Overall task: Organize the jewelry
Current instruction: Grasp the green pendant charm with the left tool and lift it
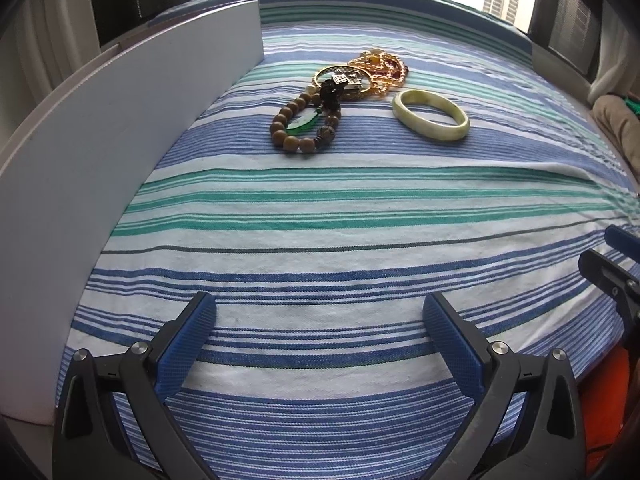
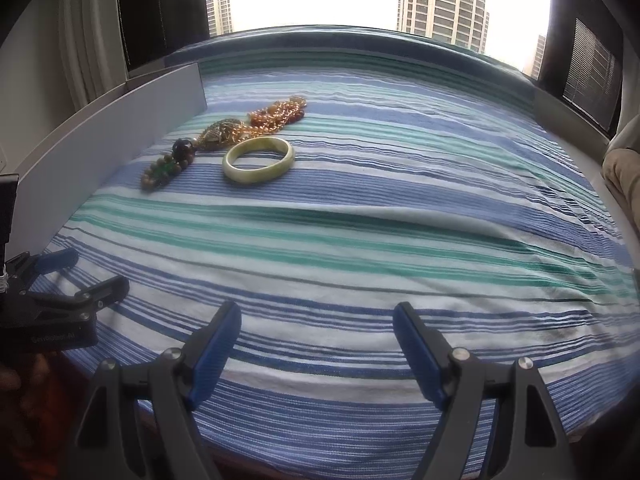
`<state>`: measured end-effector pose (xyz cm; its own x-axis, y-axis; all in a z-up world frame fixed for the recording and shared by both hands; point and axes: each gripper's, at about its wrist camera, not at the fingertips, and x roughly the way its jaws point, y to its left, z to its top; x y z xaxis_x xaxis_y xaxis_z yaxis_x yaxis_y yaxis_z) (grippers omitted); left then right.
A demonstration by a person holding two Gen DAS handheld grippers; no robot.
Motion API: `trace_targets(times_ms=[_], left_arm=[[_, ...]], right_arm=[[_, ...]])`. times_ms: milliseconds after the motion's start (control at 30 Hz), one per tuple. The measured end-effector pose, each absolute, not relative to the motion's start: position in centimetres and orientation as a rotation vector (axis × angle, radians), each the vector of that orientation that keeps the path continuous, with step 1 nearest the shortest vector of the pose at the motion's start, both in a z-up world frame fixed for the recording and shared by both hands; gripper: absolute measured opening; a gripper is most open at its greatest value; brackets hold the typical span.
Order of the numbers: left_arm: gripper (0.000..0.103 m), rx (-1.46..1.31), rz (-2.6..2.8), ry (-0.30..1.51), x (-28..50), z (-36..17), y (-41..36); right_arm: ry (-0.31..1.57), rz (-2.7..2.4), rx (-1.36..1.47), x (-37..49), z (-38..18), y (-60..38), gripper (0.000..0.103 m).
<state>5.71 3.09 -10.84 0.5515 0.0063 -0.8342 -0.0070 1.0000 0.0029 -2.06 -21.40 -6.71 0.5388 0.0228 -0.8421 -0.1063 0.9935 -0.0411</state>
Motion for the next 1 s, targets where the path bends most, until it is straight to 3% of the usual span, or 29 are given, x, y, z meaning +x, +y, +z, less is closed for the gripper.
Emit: trace_targets(times_ms=[633, 1000], left_arm=[[0.102, -0.088, -0.015, 0.888, 6.2, -5.0, 6.0], [0.1, -0.04, -0.079, 0.851, 13.7, -3.7, 3.7]], right_arm=[[0.97, 0.046, -0.022, -2.2, -6.2, -23.9, 0.08], [0.968, 0.04, 0.006, -2.7, -6.2, -25.1, 0.08]])
